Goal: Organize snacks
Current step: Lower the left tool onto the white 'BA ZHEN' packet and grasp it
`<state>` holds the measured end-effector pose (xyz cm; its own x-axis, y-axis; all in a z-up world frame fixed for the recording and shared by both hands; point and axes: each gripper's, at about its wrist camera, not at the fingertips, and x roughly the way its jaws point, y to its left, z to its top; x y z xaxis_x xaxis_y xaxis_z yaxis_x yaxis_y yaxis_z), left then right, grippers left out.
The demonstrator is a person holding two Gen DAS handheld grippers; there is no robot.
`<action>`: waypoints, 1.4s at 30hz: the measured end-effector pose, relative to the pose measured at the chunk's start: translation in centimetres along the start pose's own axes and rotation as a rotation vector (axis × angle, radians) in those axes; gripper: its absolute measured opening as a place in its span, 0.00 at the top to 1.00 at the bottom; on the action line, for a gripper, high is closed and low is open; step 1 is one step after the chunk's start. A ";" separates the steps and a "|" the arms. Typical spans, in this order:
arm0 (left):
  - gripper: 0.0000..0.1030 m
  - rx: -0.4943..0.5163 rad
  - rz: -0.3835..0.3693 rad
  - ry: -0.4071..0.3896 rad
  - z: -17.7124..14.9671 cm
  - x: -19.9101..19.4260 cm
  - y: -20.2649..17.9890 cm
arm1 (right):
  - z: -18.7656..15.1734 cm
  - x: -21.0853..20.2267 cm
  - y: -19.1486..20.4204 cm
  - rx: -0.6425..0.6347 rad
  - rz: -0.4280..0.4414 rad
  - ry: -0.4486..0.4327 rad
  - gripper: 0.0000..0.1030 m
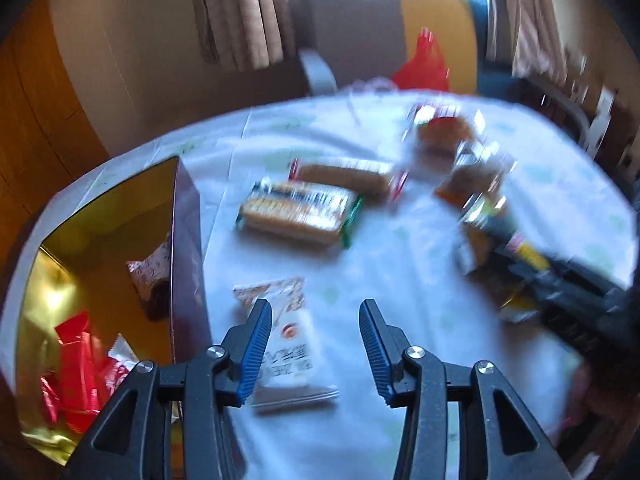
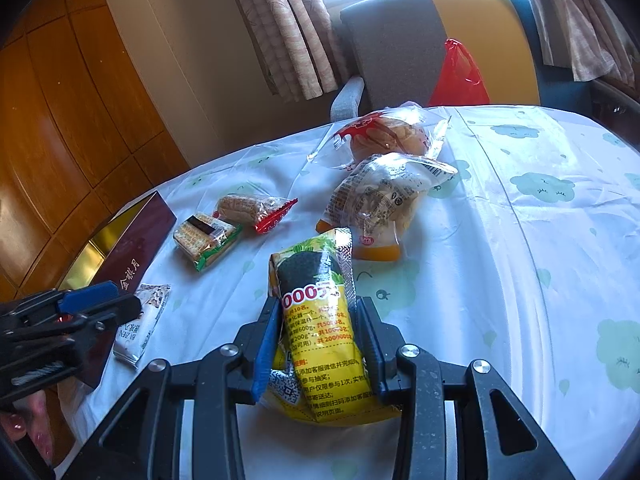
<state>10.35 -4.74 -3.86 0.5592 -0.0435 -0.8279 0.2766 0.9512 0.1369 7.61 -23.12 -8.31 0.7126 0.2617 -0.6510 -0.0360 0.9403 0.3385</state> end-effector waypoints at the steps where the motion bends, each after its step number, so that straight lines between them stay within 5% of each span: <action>1: 0.55 0.017 0.016 0.029 -0.2 0.8 -0.2 | 0.0 0.0 0.0 0.001 0.001 0.000 0.62; 6: 0.54 0.093 0.068 0.060 -0.8 2.2 -0.9 | 0.0 -0.1 -0.1 0.003 0.004 0.000 0.62; 9: 0.42 0.018 -0.072 0.026 -0.6 1.2 0.1 | 0.0 0.0 0.0 0.006 0.006 0.000 0.62; 13: 0.41 -0.075 -0.214 -0.023 -0.5 0.0 1.9 | 0.0 0.0 0.0 0.006 0.007 0.000 0.62; 19: 0.41 -0.015 -0.166 -0.098 -0.2 -1.9 2.7 | 0.0 -0.1 -0.1 0.006 0.008 0.000 0.62; 23: 0.41 -0.018 -0.259 -0.136 0.4 -3.9 2.7 | 0.0 -0.1 -0.1 0.008 0.010 0.000 0.62; 26: 0.41 -0.060 -0.303 -0.044 0.8 -2.8 1.9 | 0.0 -0.1 0.0 0.009 0.012 0.000 0.62; 28: 0.41 -0.074 -0.244 -0.004 0.9 -1.8 1.2 | 0.0 -0.1 -0.1 0.010 0.013 0.000 0.62; 31: 0.42 -0.032 -0.032 0.077 0.7 -0.1 -0.1 | 0.0 -0.1 0.0 0.011 0.013 0.000 0.62; 33: 0.42 -0.042 -0.039 0.087 0.5 0.1 -0.6 | 0.0 -0.1 0.0 0.012 0.015 0.000 0.62; 42: 0.42 -0.142 -0.141 -0.138 -1.2 -5.3 2.8 | 0.2 0.1 0.2 0.007 0.002 0.018 0.62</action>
<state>7.24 -1.53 0.30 0.6273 -0.2112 -0.7496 0.2527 0.9656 -0.0606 7.79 -22.95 -8.18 0.7001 0.2675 -0.6620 -0.0325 0.9382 0.3447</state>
